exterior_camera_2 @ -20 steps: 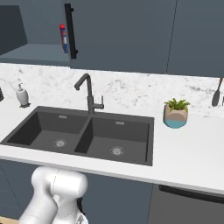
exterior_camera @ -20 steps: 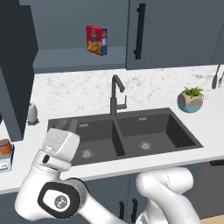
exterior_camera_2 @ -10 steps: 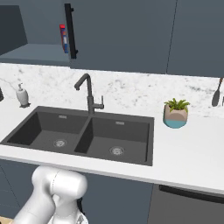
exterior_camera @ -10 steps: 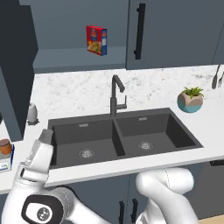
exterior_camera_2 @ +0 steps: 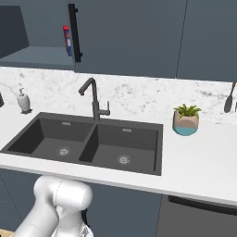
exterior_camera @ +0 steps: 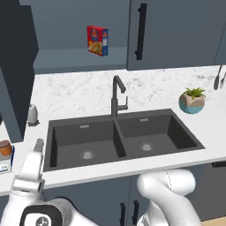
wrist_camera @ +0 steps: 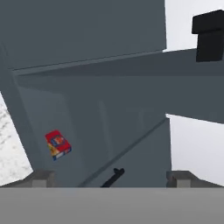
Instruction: Pick the jam and place it on the digital scale for weighing, and close the cabinet.
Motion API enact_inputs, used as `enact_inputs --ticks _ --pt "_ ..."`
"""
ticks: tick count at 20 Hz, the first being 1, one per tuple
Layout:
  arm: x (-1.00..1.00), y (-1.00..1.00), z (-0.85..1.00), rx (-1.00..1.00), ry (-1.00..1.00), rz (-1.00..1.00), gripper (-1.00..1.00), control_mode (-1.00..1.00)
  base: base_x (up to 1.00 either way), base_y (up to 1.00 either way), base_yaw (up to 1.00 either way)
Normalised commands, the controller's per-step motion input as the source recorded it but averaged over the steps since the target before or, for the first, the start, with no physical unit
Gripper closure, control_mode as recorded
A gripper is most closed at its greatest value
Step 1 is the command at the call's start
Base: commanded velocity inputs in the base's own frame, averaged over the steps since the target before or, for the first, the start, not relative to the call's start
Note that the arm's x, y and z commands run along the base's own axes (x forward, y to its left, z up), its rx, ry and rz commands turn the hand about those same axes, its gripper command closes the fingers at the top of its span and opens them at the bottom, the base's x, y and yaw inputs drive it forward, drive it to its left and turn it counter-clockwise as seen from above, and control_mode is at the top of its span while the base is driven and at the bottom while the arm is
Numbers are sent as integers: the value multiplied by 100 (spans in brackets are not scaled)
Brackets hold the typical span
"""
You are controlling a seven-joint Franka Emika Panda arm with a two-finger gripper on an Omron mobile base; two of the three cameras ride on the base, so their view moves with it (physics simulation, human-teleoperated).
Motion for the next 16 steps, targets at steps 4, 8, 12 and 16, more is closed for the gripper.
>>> enact_inputs --ticks 4,8,12,16 --pt "13 38 0 -9 18 -3 -100 -100 0 0 0" --pt "9 48 0 -9 16 -6 -100 -100 0 0 0" --pt "6 42 0 -8 12 -6 -100 -100 0 0 0" --pt "0 22 2 -3 2 -7 -100 -100 0 0 0"
